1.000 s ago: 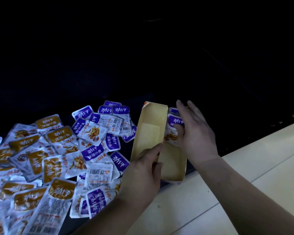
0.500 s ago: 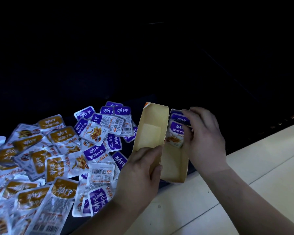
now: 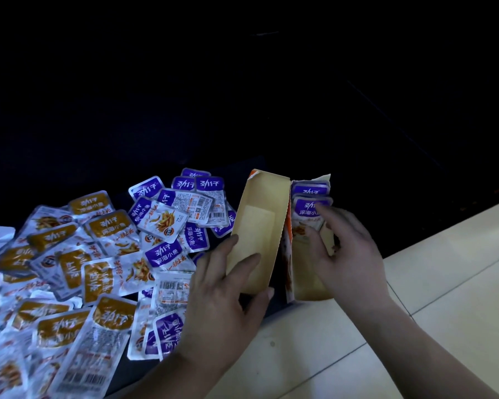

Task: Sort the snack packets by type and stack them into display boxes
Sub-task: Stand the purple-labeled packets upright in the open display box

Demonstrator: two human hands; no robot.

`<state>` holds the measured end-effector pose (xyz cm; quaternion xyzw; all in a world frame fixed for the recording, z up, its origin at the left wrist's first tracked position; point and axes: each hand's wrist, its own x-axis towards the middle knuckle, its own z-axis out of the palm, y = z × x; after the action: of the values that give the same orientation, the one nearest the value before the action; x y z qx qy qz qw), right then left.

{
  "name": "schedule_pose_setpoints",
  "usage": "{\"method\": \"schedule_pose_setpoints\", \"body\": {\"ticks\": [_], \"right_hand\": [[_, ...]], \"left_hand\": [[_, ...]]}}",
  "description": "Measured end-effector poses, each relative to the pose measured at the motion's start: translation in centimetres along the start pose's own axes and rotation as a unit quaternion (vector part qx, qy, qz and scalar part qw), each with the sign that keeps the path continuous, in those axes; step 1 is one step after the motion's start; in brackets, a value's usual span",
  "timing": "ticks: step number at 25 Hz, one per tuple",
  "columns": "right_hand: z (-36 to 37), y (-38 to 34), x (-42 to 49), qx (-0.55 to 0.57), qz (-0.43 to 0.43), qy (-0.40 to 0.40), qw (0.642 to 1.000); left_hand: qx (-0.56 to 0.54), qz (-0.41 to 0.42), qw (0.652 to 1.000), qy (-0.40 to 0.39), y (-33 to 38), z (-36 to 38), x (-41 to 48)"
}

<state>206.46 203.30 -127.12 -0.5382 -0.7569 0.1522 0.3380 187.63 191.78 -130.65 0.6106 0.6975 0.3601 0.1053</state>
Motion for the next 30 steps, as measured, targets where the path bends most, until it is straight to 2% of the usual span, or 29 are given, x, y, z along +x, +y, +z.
{"method": "schedule_pose_setpoints", "body": {"ticks": [3, 7, 12, 17, 23, 27, 30], "right_hand": [[-0.3, 0.0, -2.4, -0.008, 0.021, -0.023, 0.999], [-0.3, 0.4, -2.9, -0.038, -0.008, -0.068, 0.997], [-0.2, 0.3, -1.1, -0.009, -0.021, -0.126, 0.992], [-0.7, -0.1, -1.0, 0.044, -0.026, -0.123, 0.991], [-1.1, -0.4, -1.4, 0.022, -0.061, -0.100, 0.993], [-1.0, -2.5, -1.4, 0.046, -0.072, -0.075, 0.994], [0.0, -5.5, -2.4, 0.094, -0.058, -0.089, 0.990]], "left_hand": [[-0.009, -0.008, 1.000, -0.016, 0.3, 0.1, -0.2], [-0.026, -0.012, 0.999, -0.020, 0.6, 0.5, 0.4], [-0.067, -0.014, 0.997, -0.035, 0.6, 1.1, 0.0], [-0.104, -0.009, 0.994, -0.016, 0.8, 0.6, -0.2], [-0.119, -0.014, 0.993, -0.009, 0.5, -0.6, -0.4], [-0.124, -0.011, 0.992, 0.000, 0.8, -1.4, -0.1], [-0.131, -0.019, 0.991, -0.018, 0.3, -3.4, 0.1]]}}
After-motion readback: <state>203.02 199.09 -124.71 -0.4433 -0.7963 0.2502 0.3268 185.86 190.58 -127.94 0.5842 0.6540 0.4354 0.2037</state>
